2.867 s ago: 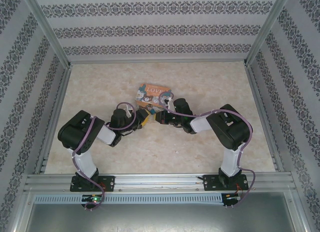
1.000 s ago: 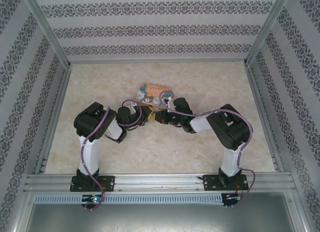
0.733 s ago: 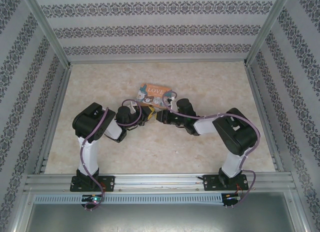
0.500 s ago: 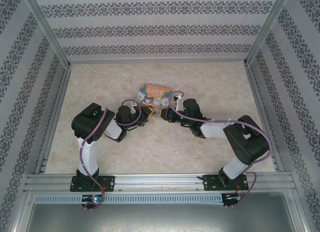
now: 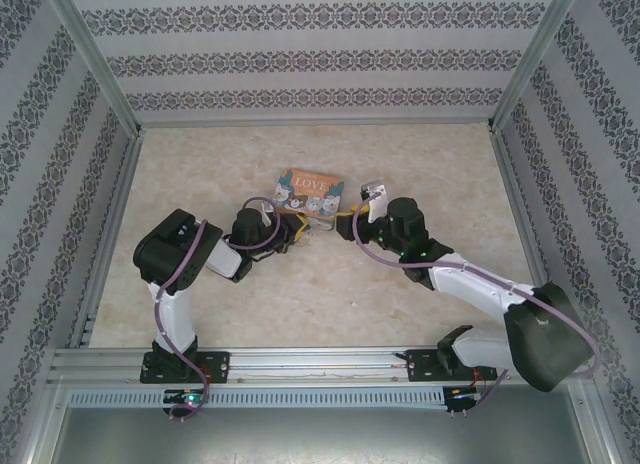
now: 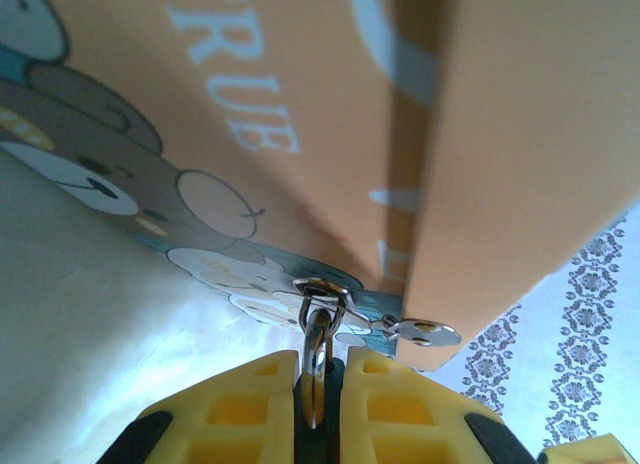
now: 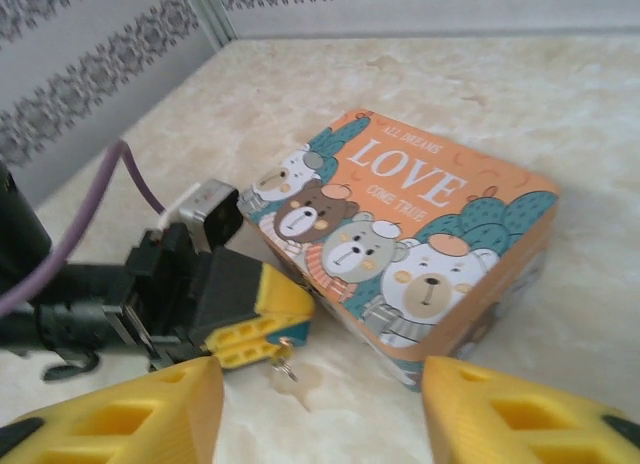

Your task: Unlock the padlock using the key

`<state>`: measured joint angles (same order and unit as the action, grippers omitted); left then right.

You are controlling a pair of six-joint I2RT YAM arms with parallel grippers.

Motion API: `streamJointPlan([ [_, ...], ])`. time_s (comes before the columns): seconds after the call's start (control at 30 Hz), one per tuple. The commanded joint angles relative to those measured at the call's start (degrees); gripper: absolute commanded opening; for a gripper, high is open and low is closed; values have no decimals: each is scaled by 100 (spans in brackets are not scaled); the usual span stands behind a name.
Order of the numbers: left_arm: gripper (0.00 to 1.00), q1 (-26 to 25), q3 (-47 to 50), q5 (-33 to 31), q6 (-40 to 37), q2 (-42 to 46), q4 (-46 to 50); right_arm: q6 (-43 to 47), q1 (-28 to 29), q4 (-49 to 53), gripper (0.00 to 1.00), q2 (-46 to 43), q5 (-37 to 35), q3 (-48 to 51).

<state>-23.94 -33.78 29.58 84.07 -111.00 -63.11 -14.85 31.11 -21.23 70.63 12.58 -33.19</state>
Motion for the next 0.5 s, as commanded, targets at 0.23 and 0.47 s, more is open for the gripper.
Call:
streamJointPlan([
  [0.23,5,-53,-256,144,-48,424,593,2064,70,1722,72,-720,-1067,-157],
  [0.47,5,-53,-468,187,-185,538,1050,2876,-50,2102,98,-897,-1362,-238],
])
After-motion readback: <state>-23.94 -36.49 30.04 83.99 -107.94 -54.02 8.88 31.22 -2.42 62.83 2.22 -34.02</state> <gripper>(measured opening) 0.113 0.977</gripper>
